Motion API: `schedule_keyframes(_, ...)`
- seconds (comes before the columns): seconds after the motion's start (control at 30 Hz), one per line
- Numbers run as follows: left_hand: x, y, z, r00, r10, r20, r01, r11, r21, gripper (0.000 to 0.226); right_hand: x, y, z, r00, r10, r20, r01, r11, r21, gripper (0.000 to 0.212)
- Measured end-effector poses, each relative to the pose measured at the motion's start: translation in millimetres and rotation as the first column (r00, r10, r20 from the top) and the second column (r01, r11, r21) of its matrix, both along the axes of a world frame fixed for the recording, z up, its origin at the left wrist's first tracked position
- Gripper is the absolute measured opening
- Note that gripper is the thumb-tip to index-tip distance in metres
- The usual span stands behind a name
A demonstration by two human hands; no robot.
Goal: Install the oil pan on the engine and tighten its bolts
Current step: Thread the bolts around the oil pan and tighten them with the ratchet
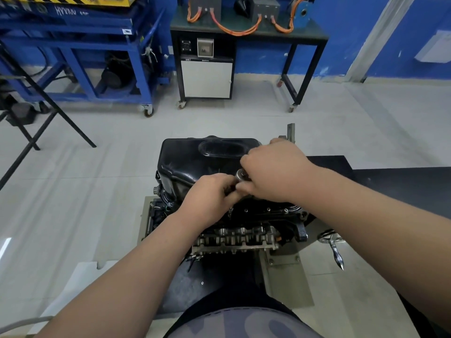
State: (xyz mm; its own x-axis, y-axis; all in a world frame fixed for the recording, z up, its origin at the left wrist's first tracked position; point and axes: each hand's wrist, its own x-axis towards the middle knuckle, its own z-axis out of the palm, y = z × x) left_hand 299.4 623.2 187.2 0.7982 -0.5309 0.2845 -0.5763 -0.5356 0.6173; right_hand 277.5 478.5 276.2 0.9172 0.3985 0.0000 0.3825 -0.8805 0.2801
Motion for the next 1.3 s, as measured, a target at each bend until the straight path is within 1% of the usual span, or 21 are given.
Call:
schedule_keyframes(0.03,-1.3,-1.1,0.1,1.0,0.01,-0.003,-0.01,1.0,0.001,0.031,-2.5,3.2,-2.2,0.997,-0.082,-0.001,0.082,0.996,0.038,0.044)
schedule_keyframes(0.1,-2.6,-1.8,0.5,1.0,0.016,-0.024,-0.016,1.0,-0.005,0.028,-5.4,6.4,-6.7,0.984,-0.178,-0.026,0.18,0.979,0.099,0.048)
schedule_keyframes(0.17,-2.0,-0.6,1.5,0.999,-0.012,-0.03,0.011,1.0,-0.018,0.032,-1.7,3.6,-8.1,0.998,-0.054,-0.018,0.055,0.994,0.092,0.036)
schedule_keyframes(0.23,-0.1,1.5,3.0,0.997,-0.048,-0.057,0.046,0.998,-0.034,0.038,5.7,-4.5,-5.1,0.993,0.101,-0.066,-0.095,0.992,0.083,0.023)
schedule_keyframes(0.3,2.6,1.9,4.1,0.996,-0.048,-0.081,0.047,0.999,-0.018,0.039,8.1,-9.6,-0.9,0.987,0.136,-0.086,-0.126,0.986,0.106,0.025)
schedule_keyframes(0.37,2.7,-0.3,4.7,0.997,-0.008,-0.077,0.009,1.0,0.014,0.035,5.9,-7.0,-4.0,0.997,0.055,-0.057,-0.049,0.994,0.1,0.032)
schedule_keyframes(0.43,1.7,-2.5,3.5,0.997,0.016,-0.071,-0.015,1.0,0.011,0.03,1.6,-2.0,-7.0,0.989,-0.122,-0.084,0.13,0.987,0.092,0.049)
schedule_keyframes(0.5,1.8,-2.0,2.3,0.998,0.003,-0.062,-0.003,1.0,0.0,0.025,0.9,-0.5,-7.9,0.971,-0.211,-0.11,0.225,0.964,0.143,0.052)
schedule_keyframes(0.57,2.3,0.1,2.5,0.999,-0.028,-0.023,0.029,1.0,0.012,0.028,4.9,-4.0,-6.1,0.989,-0.112,-0.101,0.123,0.986,0.115,0.046)
schedule_keyframes(0.67,3.7,3.6,2.7,0.997,-0.075,-0.004,0.075,0.997,0.032,0.022,12.6,-12.7,2.3,0.993,0.057,-0.099,-0.049,0.995,0.081,0.034)
schedule_keyframes(0.77,3.7,2.6,2.0,0.999,-0.04,-0.007,0.04,0.998,0.046,0.026,8.8,-6.3,2.1,1.0,-0.011,-0.019,0.012,0.999,0.036,0.042)
schedule_keyframes(0.83,2.3,0.0,1.4,0.999,0.003,-0.041,-0.002,1.0,0.023,0.027,-0.1,4.6,-3.2,0.995,-0.098,-0.016,0.099,0.991,0.087,0.053)
schedule_keyframes(0.9,0.1,-1.9,0.9,0.998,0.037,-0.054,-0.038,0.999,-0.008,0.032,-3.4,8.5,-5.5,0.99,-0.131,-0.043,0.135,0.982,0.133,0.05)
schedule_keyframes(1.0,1.0,-1.7,1.4,0.998,0.003,-0.062,-0.004,1.0,-0.02,0.039,6.1,-1.4,1.5,0.996,0.056,-0.069,-0.051,0.996,0.079,0.026)
schedule_keyframes(1.07,4.4,-0.1,2.7,0.996,-0.024,-0.087,0.022,1.0,-0.021,0.039,10.4,-7.5,7.0,0.984,0.145,-0.102,-0.14,0.989,0.051,0.027)
schedule_keyframes(1.1,5.2,0.4,3.9,0.996,-0.025,-0.089,0.023,1.0,-0.018,0.038,9.5,-7.2,6.0,0.986,0.143,-0.084,-0.14,0.989,0.042,0.027)
schedule_keyframes(1.13,4.8,0.7,4.8,0.996,-0.017,-0.091,0.016,1.0,-0.015,0.036,8.2,-4.8,2.7,0.991,0.124,-0.042,-0.123,0.992,0.023,0.029)
schedule_keyframes(1.17,3.7,0.9,5.0,0.995,-0.004,-0.098,0.002,1.0,-0.019,0.033,6.1,-1.4,-0.7,0.998,0.067,-0.014,-0.067,0.998,-0.001,0.038)
schedule_keyframes(1.23,1.1,0.2,3.1,0.994,0.027,-0.101,-0.031,0.999,-0.042,0.03,3.0,4.0,-1.7,0.992,-0.113,-0.061,0.116,0.993,0.034,0.054)
schedule_keyframes(1.27,0.1,-0.4,2.1,0.995,0.043,-0.085,-0.048,0.997,-0.053,0.034,3.2,3.3,-1.5,0.982,-0.161,-0.096,0.167,0.984,0.058,0.055)
schedule_keyframes(1.3,-0.3,-0.7,1.6,0.997,0.052,-0.061,-0.056,0.997,-0.052,0.037,4.8,0.9,-1.4,0.981,-0.154,-0.116,0.162,0.985,0.065,0.052)
